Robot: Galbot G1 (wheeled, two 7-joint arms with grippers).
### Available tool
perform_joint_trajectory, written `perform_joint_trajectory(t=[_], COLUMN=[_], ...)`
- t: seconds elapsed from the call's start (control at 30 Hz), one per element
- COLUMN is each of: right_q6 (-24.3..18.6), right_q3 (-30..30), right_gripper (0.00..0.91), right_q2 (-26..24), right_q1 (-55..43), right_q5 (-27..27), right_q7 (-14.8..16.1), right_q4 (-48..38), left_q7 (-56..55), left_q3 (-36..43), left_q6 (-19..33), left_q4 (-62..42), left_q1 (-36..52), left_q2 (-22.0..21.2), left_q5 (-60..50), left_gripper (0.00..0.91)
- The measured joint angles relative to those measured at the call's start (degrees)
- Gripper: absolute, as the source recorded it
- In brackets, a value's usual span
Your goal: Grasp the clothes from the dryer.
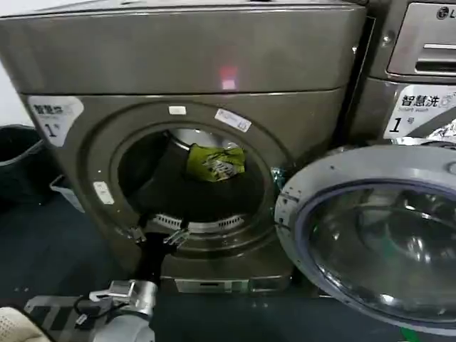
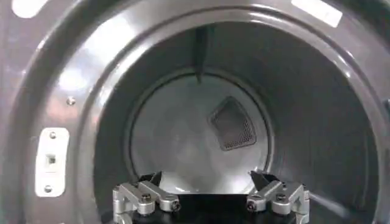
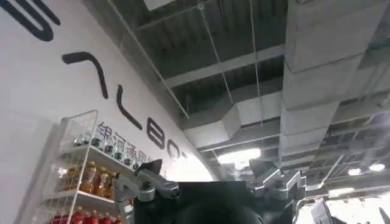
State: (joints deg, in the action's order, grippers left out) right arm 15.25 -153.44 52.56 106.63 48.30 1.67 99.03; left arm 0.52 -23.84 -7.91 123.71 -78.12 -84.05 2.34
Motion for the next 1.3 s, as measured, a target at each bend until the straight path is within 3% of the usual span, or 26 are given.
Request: perform_joint_trajectory(t=[1.3], right_q6=[-0.3], right_q3=[-0.8], right_gripper=[0.907], right_q2=[0.2], right_q1=[0.3], right_q5=[0.7], right_q7=[-0.1], right_q4=[0.3], left_q7=[0.2], left_q3=[0.2], left_q6=[0.0], left_q4=[-0.5], left_q1=[0.6], left_q2=[0.2], left_q5=[0.1], left_gripper=[0.907])
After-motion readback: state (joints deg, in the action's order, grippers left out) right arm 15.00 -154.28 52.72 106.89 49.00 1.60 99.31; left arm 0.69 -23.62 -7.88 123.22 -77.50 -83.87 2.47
